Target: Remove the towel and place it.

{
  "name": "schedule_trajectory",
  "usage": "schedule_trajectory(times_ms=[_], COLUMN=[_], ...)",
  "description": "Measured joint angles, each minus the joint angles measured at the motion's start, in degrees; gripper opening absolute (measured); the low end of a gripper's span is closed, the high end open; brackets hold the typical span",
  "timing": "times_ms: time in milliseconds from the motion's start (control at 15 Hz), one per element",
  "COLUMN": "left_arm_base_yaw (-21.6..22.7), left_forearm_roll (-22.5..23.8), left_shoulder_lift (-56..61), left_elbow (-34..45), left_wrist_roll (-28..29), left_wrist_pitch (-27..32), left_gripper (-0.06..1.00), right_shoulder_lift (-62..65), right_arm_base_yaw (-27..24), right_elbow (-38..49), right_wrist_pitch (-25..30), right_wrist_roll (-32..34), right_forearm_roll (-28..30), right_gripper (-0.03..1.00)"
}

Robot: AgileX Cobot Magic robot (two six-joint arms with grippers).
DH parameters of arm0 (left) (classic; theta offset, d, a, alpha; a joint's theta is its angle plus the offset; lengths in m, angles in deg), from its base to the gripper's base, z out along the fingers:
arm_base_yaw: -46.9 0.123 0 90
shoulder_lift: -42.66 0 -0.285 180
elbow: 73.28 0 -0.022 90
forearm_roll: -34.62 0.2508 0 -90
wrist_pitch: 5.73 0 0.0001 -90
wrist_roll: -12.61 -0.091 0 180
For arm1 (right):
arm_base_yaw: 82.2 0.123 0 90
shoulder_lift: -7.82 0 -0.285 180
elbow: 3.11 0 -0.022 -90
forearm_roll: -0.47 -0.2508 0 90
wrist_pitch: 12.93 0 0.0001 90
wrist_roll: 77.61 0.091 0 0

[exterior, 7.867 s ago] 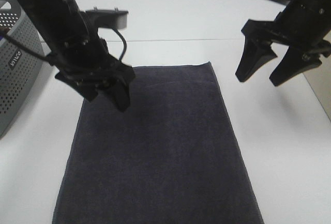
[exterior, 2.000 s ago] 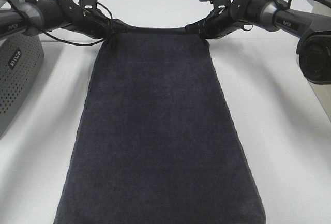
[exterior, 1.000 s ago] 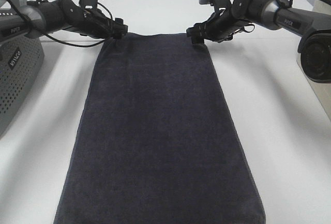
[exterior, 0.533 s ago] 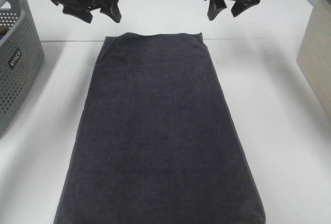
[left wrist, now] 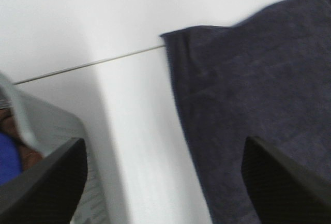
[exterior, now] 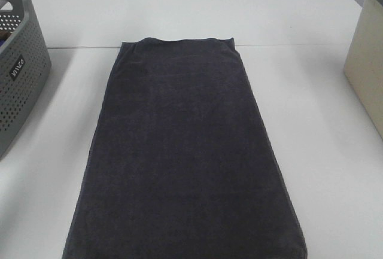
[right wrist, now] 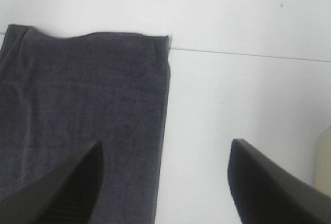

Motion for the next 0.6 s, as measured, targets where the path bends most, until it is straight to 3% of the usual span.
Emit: schedule_trajectory(times_ms=[133,333,533,600], left_arm_base_yaw=[2.46,6.47,8.19,8.19], left_forearm_roll=[3.21,2.52,2.46,2.64], left_shoulder_lift=[3.50,11.23,23.26,33.23], left_elbow=[2.12,10.08,25.27,38.10], left_wrist_roll=[2.86,3.27,3.50,4.81], left_wrist_pitch=[0.06,0.06,0.00,-0.40], left_gripper=[0.77,0.77,0.77,0.77], right_shoulder_lift=[4.30,10.94,21.72,30.94], right_arm_base_yaw=[-0.63,-3.09,-3.67,-3.67], right_elbow=[3.27,12.89,26.30,36.55], right_wrist_pitch=[0.00,0.00,0.06,0.00], right_wrist_roll=[1.26,1.49,-0.34,-0.92], right_forearm_roll=[3.55,4.47,4.18,3.38], right_gripper=[0.70,0.71,0.71,0.71])
